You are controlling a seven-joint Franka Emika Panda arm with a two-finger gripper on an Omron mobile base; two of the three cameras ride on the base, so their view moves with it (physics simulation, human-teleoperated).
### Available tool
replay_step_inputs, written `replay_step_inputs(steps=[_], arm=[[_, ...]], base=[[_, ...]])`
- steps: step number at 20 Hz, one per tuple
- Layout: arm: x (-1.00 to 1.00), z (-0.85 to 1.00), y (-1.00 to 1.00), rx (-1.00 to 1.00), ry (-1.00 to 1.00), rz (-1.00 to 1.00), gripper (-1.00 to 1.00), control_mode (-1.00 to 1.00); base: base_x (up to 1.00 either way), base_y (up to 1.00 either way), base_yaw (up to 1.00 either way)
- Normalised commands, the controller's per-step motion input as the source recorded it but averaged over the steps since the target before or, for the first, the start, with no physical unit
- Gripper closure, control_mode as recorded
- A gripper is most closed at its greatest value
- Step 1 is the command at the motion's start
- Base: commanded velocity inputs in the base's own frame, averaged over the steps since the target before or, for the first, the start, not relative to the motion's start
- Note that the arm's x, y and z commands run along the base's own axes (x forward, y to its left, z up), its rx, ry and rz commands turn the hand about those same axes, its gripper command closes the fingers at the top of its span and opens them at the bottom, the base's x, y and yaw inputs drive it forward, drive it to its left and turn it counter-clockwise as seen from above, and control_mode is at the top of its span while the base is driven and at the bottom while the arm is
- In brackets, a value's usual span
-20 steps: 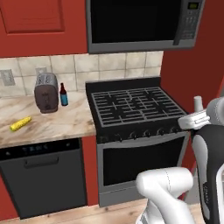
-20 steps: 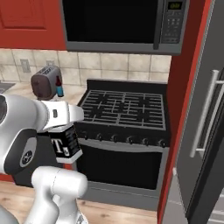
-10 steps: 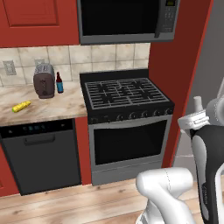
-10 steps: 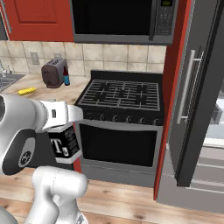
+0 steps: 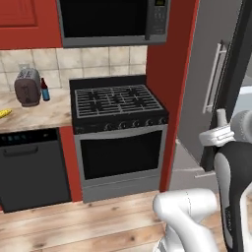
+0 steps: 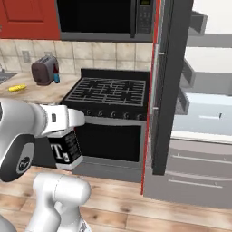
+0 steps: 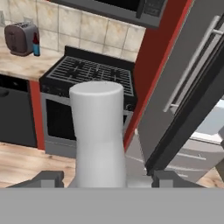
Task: Place the liquor and beer on the top shelf of the fridge to keep them out of children's reach, and place the corn on lower shelves for easy access.
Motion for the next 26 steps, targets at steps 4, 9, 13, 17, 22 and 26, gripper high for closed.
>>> replay_step_inputs(steps=[4, 9, 13, 17, 22, 26], arm=[[0.0, 0.0, 0.0, 0.0, 0.0, 0.0, 1.0, 1.0], [0.0, 0.0, 0.0, 0.0, 0.0, 0.0, 1.0, 1.0], [0.0, 0.0, 0.0, 0.0, 0.0, 0.0, 1.0, 1.0], [0.0, 0.0, 0.0, 0.0, 0.0, 0.0, 1.0, 1.0], [0.0, 0.0, 0.0, 0.0, 0.0, 0.0, 1.0, 1.0], [0.0, 0.0, 0.0, 0.0, 0.0, 0.0, 1.0, 1.0]], base=[[0.0, -1.0, 0.0], [0.0, -0.99, 0.0], [0.0, -0.9, 0.0], [0.01, -0.78, 0.0], [0.09, -0.49, 0.0], [0.21, -0.04, 0.0]])
